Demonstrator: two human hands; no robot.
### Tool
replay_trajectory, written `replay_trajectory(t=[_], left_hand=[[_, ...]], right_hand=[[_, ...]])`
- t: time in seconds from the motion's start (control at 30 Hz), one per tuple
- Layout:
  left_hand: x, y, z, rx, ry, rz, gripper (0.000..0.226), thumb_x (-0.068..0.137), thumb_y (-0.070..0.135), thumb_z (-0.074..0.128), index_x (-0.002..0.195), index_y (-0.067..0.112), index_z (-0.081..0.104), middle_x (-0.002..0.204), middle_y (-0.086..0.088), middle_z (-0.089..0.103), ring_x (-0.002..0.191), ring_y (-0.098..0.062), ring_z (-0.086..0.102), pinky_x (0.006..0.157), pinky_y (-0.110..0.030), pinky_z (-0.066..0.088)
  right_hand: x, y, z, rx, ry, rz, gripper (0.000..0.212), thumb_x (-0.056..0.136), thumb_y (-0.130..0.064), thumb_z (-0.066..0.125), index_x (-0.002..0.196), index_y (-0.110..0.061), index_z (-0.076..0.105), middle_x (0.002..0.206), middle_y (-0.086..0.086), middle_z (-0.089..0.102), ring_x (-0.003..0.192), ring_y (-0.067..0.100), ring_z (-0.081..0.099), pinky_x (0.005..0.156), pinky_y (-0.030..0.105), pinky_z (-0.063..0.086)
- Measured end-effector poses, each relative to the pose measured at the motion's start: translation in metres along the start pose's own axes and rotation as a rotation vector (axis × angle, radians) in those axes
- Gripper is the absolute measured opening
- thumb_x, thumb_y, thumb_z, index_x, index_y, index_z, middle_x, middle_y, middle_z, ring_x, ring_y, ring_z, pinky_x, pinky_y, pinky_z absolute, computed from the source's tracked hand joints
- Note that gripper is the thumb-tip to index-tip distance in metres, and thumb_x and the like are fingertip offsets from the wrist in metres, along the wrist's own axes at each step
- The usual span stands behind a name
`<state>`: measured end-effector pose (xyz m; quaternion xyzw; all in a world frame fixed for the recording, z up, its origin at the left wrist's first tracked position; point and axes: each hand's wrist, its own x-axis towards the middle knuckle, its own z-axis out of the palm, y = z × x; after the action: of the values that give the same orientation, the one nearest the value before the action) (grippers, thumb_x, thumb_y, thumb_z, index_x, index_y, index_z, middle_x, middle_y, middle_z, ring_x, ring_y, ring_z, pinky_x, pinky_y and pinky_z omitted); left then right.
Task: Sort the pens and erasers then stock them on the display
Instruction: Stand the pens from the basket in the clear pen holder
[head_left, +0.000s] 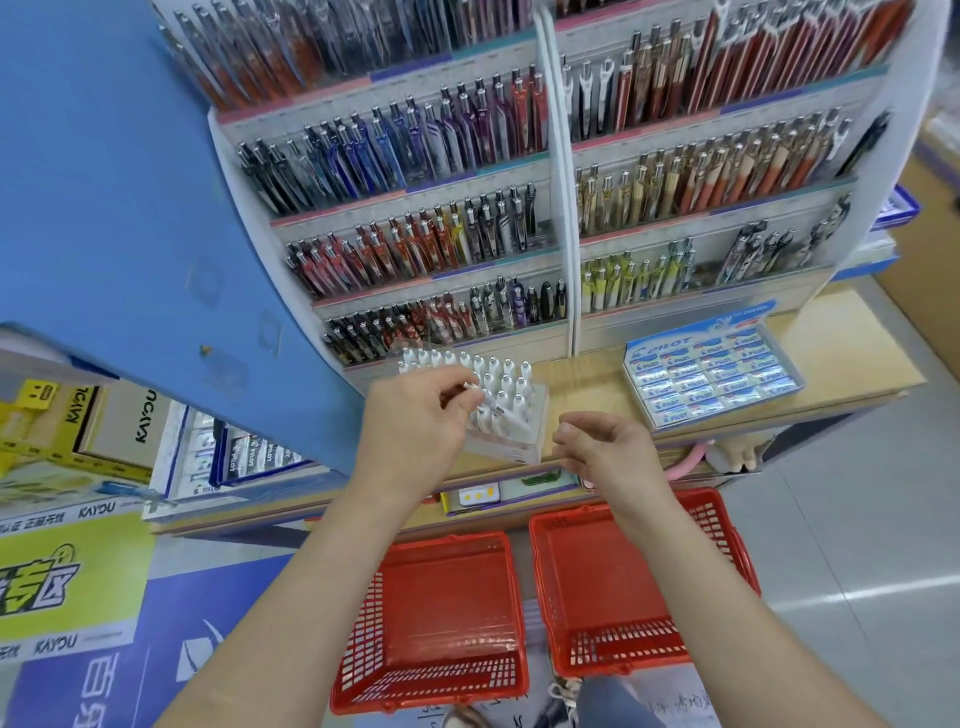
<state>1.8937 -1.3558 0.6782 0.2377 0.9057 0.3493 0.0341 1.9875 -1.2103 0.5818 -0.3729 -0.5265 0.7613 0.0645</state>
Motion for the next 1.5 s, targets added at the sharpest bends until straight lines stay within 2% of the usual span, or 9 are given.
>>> replay_trajectory(t=[0.2, 0.5, 0.83, 0.97, 1.03, 1.13, 1.27, 1.37, 1.5], left_hand=[[0.000, -0.011, 0.025, 0.225, -0.090, 0.176, 0.010, 0.084, 0.022, 0.066, 0.084, 0.014, 0.071, 0.072, -0.002, 0.067, 0.069, -0.020, 0.060, 0.066, -0.028, 0.041], [0.004, -0.020, 0.044, 0.307, -0.179, 0.190, 0.016, 0.088, 0.026, 0.060, 0.088, 0.014, 0.071, 0.081, -0.002, 0.062, 0.080, -0.020, 0.058, 0.074, -0.035, 0.046], [0.007, -0.022, 0.050, 0.493, -0.233, 0.288, 0.022, 0.089, 0.035, 0.058, 0.098, 0.019, 0.070, 0.082, 0.004, 0.052, 0.092, -0.022, 0.054, 0.076, -0.033, 0.040], [0.009, -0.025, 0.043, 0.322, -0.221, 0.164, 0.028, 0.086, 0.040, 0.062, 0.105, 0.021, 0.070, 0.088, 0.005, 0.052, 0.091, -0.015, 0.052, 0.079, -0.027, 0.040], [0.009, -0.030, 0.034, 0.173, -0.025, 0.093, 0.024, 0.088, 0.033, 0.062, 0.104, 0.018, 0.071, 0.090, 0.004, 0.056, 0.087, -0.012, 0.051, 0.078, -0.023, 0.038], [0.014, -0.049, 0.017, 0.218, 0.241, -0.063, 0.025, 0.092, 0.025, 0.054, 0.113, 0.017, 0.066, 0.103, -0.002, 0.056, 0.098, -0.018, 0.049, 0.088, -0.033, 0.040], [0.012, -0.065, 0.013, 0.209, 0.085, -0.283, 0.041, 0.097, 0.027, 0.044, 0.138, 0.021, 0.045, 0.129, -0.008, 0.056, 0.112, -0.026, 0.053, 0.090, -0.033, 0.039], [0.003, -0.069, 0.017, 0.144, 0.072, -0.322, 0.042, 0.098, 0.031, 0.045, 0.139, 0.022, 0.045, 0.123, -0.003, 0.063, 0.093, -0.015, 0.059, 0.078, -0.023, 0.038], [-0.004, -0.070, 0.019, 0.073, 0.093, -0.289, 0.045, 0.094, 0.039, 0.051, 0.136, 0.022, 0.050, 0.117, 0.001, 0.067, 0.101, -0.012, 0.061, 0.087, -0.024, 0.043]], right_hand=[[0.014, 0.020, 0.011, -0.070, -0.001, 0.053, 0.014, 0.087, -0.006, 0.065, 0.100, 0.000, 0.067, 0.073, 0.010, 0.063, 0.067, 0.019, 0.057, 0.067, 0.029, 0.050], [0.019, 0.030, 0.013, -0.039, 0.017, 0.089, 0.006, 0.087, -0.008, 0.065, 0.087, -0.004, 0.069, 0.071, 0.011, 0.062, 0.069, 0.022, 0.053, 0.070, 0.032, 0.048], [0.013, 0.022, 0.017, 0.070, 0.009, 0.111, 0.010, 0.084, -0.018, 0.072, 0.080, -0.010, 0.067, 0.078, 0.010, 0.069, 0.076, 0.024, 0.070, 0.068, 0.024, 0.058], [0.015, 0.019, 0.020, 0.075, 0.035, 0.105, 0.006, 0.085, -0.013, 0.070, 0.082, -0.009, 0.066, 0.082, 0.015, 0.068, 0.074, 0.027, 0.070, 0.068, 0.025, 0.059], [0.017, 0.018, 0.021, 0.052, 0.054, 0.085, 0.005, 0.086, -0.010, 0.068, 0.082, -0.010, 0.066, 0.080, 0.014, 0.066, 0.072, 0.028, 0.068, 0.070, 0.028, 0.059], [0.023, 0.017, 0.022, -0.004, 0.084, 0.047, 0.003, 0.087, -0.010, 0.067, 0.086, -0.007, 0.068, 0.077, 0.009, 0.065, 0.068, 0.025, 0.067, 0.073, 0.032, 0.058], [0.034, 0.015, 0.024, -0.100, 0.152, 0.001, 0.012, 0.086, -0.014, 0.067, 0.094, -0.005, 0.071, 0.070, 0.005, 0.068, 0.065, 0.022, 0.068, 0.076, 0.037, 0.059], [0.044, 0.012, 0.023, -0.124, 0.199, -0.025, 0.011, 0.085, -0.018, 0.069, 0.074, -0.018, 0.069, 0.064, 0.005, 0.068, 0.066, 0.023, 0.068, 0.081, 0.044, 0.058], [0.058, 0.006, 0.018, -0.143, 0.272, -0.047, 0.023, 0.083, -0.025, 0.072, 0.061, -0.021, 0.066, 0.060, 0.003, 0.069, 0.070, 0.027, 0.070, 0.084, 0.049, 0.055]])
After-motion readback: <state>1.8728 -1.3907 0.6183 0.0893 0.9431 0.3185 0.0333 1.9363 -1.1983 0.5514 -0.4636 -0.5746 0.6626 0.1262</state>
